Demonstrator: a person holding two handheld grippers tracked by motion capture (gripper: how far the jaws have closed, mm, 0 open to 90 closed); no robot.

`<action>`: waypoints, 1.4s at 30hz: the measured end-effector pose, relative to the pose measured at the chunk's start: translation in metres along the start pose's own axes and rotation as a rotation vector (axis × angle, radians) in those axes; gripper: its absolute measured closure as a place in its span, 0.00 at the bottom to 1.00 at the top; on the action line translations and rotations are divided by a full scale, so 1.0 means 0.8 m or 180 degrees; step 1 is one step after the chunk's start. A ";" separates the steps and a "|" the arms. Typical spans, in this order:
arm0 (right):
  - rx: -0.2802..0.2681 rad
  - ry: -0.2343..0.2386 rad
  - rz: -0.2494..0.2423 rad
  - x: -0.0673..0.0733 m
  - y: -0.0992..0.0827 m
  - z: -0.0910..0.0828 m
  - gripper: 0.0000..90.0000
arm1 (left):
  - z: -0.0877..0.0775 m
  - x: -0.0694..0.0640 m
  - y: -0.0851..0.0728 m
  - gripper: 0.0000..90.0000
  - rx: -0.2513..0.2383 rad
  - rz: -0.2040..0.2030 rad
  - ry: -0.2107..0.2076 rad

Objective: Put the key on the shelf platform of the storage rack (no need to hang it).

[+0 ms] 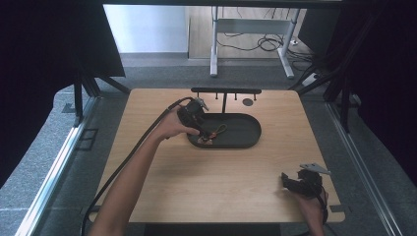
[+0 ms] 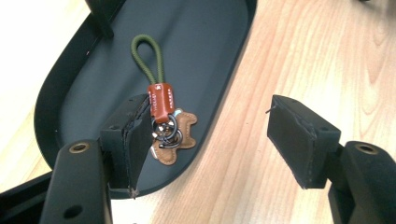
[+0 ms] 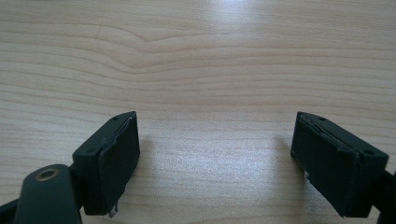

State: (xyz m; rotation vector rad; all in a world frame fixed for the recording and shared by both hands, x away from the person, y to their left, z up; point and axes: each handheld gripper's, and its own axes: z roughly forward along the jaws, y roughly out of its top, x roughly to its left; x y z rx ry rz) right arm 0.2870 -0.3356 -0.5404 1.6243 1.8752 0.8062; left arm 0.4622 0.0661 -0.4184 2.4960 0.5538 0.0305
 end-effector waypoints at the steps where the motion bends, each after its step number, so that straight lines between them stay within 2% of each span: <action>1: 0.0001 -0.0001 0.0000 0.000 0.000 0.000 0.18 | -0.002 -0.003 0.000 0.35 -0.0022 0.0006 0.0000; 12: 0.0003 0.0000 0.0002 0.000 0.000 0.000 0.18 | -0.030 -0.036 -0.010 0.34 -0.0131 0.0147 -0.0029; 19: 0.0000 -0.0002 0.0000 0.000 0.000 0.000 0.18 | -0.050 -0.058 -0.034 0.35 -0.0209 0.0120 0.0013; 21: 0.0001 -0.0002 0.0000 0.000 0.000 0.000 0.18 | -0.053 -0.063 -0.044 0.35 -0.0257 0.0083 -0.0012; 28: 0.0001 -0.0002 0.0001 0.000 0.000 0.000 0.18 | -0.055 -0.078 -0.080 0.35 -0.0326 -0.0039 -0.0007; 39: 0.0002 -0.0002 0.0007 0.000 0.000 0.000 0.18 | -0.041 -0.101 -0.133 0.35 -0.0167 -0.0082 0.0156; 42: 0.0000 0.0000 -0.0001 0.000 0.000 0.000 0.18 | -0.034 -0.108 -0.148 0.35 -0.0227 -0.0166 0.0110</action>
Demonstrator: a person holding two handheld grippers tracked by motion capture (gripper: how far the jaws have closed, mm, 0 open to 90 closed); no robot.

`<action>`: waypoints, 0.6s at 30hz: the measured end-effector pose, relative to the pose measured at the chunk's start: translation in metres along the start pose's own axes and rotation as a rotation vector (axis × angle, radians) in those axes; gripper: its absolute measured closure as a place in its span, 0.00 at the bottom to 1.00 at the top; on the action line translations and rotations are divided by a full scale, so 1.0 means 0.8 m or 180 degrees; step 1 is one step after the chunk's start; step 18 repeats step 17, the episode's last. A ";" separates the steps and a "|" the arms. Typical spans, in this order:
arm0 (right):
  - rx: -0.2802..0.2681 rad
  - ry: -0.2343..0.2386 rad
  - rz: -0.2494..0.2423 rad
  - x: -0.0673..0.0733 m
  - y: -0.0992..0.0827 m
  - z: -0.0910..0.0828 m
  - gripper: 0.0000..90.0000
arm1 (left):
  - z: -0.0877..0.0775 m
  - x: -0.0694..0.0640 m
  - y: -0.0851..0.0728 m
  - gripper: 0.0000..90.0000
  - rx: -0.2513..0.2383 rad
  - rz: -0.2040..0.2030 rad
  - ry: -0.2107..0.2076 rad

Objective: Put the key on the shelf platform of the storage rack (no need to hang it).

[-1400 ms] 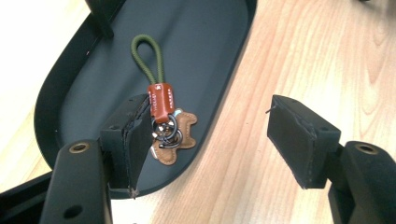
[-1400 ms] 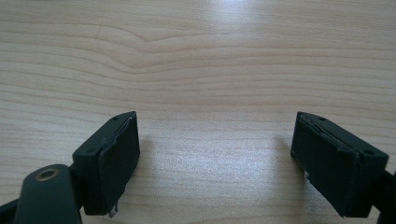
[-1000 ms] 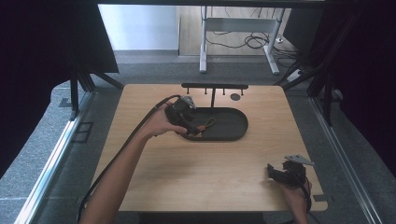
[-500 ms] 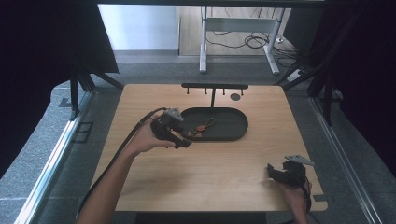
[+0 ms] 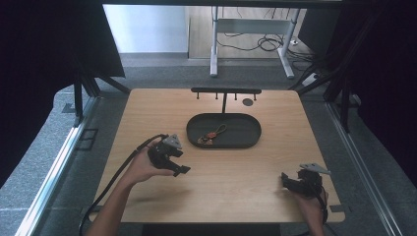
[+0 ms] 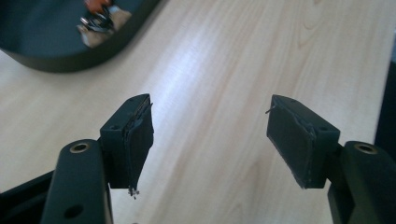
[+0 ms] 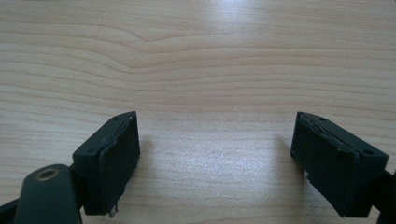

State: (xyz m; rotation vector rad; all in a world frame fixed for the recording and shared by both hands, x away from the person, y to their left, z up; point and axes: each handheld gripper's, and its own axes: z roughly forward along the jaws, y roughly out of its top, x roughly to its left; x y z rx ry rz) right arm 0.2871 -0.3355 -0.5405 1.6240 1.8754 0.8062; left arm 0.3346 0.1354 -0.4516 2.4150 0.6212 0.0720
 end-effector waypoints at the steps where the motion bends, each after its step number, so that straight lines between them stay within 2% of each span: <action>1: 0.0000 0.0000 0.0000 0.000 0.000 0.000 0.18 | 0.001 -0.001 -0.005 0.35 -0.0020 -0.0026 0.0002; 8: 0.0003 0.0001 0.0007 0.000 0.000 0.000 0.18 | 0.008 -0.011 -0.030 0.36 -0.0075 -0.0134 0.0036; 18: 0.0001 -0.0006 0.0004 0.000 0.000 0.000 0.18 | 0.011 -0.008 -0.042 0.36 -0.0127 -0.0196 0.0093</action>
